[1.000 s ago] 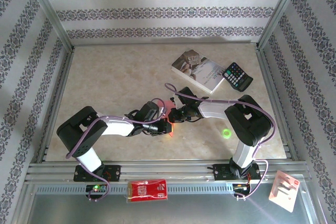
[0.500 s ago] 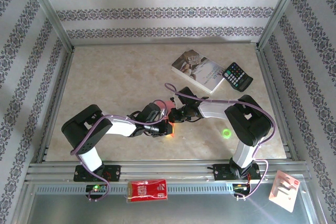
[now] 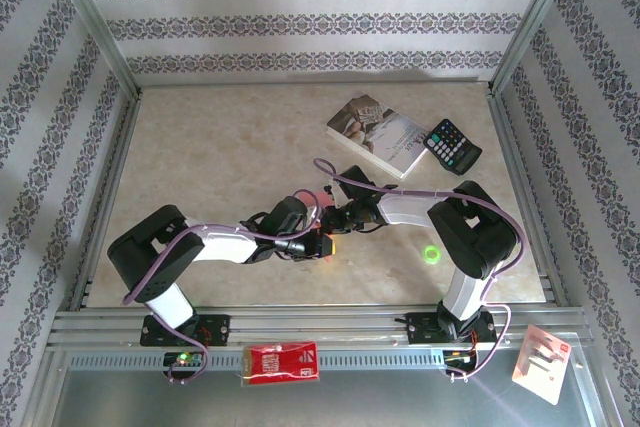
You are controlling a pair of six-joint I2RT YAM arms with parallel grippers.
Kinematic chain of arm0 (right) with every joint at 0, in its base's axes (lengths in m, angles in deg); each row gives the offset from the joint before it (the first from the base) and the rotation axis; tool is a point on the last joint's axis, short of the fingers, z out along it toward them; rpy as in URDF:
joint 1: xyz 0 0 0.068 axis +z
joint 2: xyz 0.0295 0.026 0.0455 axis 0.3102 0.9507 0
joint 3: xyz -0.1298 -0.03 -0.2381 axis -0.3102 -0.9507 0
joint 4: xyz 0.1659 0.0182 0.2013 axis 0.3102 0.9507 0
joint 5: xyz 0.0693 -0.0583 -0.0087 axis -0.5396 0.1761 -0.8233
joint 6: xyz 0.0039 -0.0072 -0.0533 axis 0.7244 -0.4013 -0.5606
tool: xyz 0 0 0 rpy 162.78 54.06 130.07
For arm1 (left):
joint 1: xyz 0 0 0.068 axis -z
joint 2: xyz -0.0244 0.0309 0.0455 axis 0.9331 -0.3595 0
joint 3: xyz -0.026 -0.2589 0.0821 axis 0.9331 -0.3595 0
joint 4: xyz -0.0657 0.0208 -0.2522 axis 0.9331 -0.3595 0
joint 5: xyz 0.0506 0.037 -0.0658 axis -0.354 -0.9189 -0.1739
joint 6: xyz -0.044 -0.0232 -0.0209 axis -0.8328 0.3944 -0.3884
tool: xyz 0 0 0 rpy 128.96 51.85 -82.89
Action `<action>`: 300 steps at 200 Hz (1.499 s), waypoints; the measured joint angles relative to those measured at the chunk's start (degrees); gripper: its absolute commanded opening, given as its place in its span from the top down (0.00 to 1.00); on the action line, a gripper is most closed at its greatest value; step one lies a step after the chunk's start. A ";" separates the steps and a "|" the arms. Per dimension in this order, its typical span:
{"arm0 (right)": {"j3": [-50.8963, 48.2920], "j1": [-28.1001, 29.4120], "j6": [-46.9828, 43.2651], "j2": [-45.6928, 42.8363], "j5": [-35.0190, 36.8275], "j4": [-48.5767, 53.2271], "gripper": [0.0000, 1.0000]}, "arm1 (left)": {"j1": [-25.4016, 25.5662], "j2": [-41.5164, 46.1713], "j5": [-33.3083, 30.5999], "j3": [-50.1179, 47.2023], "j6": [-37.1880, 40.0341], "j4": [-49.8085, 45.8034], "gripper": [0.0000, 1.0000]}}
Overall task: Fold a paper plane with a square sheet of paper (pick it up from the middle)
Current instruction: Third fold the triangle at the center of the table.
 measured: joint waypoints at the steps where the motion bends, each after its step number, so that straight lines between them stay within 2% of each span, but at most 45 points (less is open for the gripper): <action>1: 0.00 0.00 0.00 0.00 0.00 0.00 0.99 | 0.00 -0.04 0.00 0.00 0.00 0.00 0.98; 88: 0.00 0.00 0.00 0.00 0.00 0.02 0.99 | 0.00 -3.13 0.00 0.50 0.17 -1.70 0.96; 149: 0.00 0.00 0.00 0.00 0.00 0.02 0.99 | -0.76 2.91 -1.77 0.61 1.60 -5.60 0.97; 228: -0.07 0.00 0.00 0.00 0.00 -0.13 0.99 | -2.03 -1.75 -1.79 0.90 2.21 -5.55 0.97; 300: -0.22 0.00 0.00 0.00 -0.02 -0.48 0.99 | -4.09 2.19 -2.97 0.81 2.40 -5.77 0.96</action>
